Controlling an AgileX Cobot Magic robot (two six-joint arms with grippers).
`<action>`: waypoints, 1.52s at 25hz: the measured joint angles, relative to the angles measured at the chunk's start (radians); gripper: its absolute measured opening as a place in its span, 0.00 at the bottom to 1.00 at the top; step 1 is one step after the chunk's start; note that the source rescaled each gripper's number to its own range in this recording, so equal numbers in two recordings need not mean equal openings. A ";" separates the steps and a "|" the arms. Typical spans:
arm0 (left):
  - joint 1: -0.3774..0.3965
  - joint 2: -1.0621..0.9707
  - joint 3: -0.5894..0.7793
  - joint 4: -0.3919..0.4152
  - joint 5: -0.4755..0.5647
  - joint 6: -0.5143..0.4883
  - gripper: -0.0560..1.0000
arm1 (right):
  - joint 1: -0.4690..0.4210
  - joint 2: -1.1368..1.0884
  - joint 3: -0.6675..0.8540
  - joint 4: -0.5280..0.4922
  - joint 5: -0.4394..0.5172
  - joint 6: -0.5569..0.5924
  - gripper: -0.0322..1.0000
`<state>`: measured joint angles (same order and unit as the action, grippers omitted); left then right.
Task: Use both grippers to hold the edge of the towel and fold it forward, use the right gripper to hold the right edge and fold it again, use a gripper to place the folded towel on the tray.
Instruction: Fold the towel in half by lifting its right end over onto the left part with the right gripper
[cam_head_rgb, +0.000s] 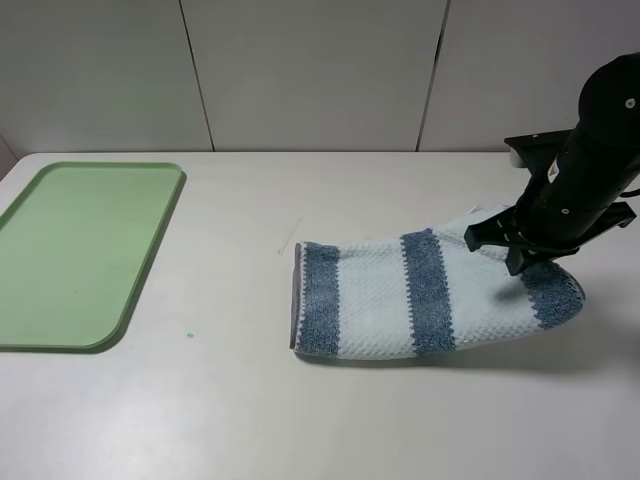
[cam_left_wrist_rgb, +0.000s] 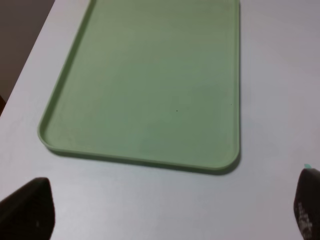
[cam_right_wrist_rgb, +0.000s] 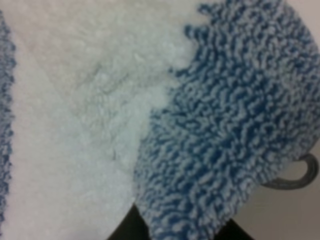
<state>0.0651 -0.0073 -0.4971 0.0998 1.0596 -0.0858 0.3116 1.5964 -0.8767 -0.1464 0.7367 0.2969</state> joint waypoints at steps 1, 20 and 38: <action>0.000 0.000 0.000 0.000 0.000 0.000 0.95 | 0.000 -0.011 0.000 -0.016 0.016 0.009 0.10; 0.000 0.000 0.000 0.000 0.000 0.000 0.95 | -0.039 -0.176 0.000 -0.099 0.207 0.017 0.10; 0.000 0.000 0.000 0.000 0.000 0.000 0.95 | 0.041 -0.200 0.000 0.030 0.192 0.059 0.10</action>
<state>0.0651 -0.0073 -0.4971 0.0998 1.0596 -0.0858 0.3531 1.3967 -0.8763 -0.1169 0.9292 0.3559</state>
